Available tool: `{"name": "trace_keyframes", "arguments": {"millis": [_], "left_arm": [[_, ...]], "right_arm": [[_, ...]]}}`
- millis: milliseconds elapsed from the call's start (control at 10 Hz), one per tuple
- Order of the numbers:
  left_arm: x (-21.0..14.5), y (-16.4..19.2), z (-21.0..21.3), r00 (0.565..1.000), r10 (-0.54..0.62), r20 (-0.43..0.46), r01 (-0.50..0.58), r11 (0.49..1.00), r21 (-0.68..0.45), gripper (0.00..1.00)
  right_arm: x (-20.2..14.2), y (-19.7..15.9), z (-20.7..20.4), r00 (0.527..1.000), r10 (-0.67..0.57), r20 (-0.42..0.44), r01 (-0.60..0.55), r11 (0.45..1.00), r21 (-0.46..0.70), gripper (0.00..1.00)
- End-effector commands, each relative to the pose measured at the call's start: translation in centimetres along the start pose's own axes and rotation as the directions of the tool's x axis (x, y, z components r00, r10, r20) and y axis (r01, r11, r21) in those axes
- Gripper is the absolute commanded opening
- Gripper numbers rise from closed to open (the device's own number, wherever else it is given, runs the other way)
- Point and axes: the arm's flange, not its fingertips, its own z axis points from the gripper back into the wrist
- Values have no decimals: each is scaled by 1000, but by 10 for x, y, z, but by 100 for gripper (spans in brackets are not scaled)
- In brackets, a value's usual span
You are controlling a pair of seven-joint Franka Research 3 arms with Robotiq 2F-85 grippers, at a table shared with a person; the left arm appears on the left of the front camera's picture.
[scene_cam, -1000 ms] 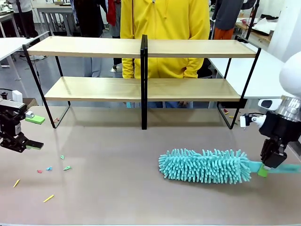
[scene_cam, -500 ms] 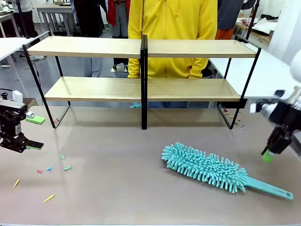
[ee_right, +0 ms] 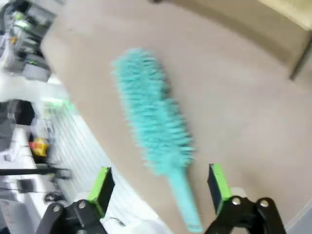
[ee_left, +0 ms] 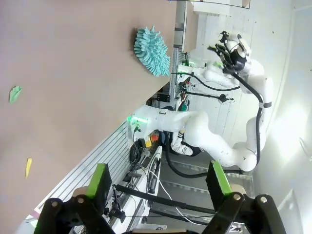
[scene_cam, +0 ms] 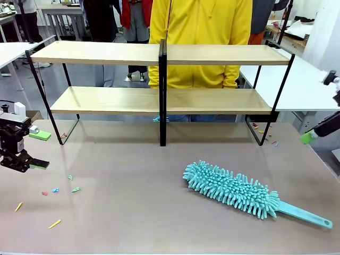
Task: Clean the shelves.
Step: Place the Duster on the table.
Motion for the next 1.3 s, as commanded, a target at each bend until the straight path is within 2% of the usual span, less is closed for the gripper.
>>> {"name": "trace_keyframes", "arguments": {"millis": [0, 100, 200, 300, 400, 1200], "left_arm": [[-1, -1, 1, 1000, -22, -5, 22, 1000, -14, 100], [-1, -1, 1, 1000, -22, -5, 22, 1000, -14, 100], [-1, -1, 1, 1000, -22, -5, 22, 1000, -14, 100], [-1, -1, 1, 1000, -22, -5, 22, 1000, -14, 100], [-1, -1, 1, 1000, -22, -5, 22, 1000, -14, 100], [-1, -1, 1, 1000, -22, -5, 22, 1000, -14, 100]], "right_arm": [[-21, 47, -7, 980, -183, 78, 161, 960, 230, 100], [-30, 67, -20, 966, -250, 59, 218, 920, 325, 100], [-32, 87, -48, 921, -390, 27, 361, 875, 324, 100], [-33, 97, -71, 840, -539, 54, 513, 824, 240, 100], [-5, 65, -5, 973, -231, 15, 214, 921, 327, 100], [-5, 65, -5, 973, -231, 15, 214, 921, 327, 100]]}}
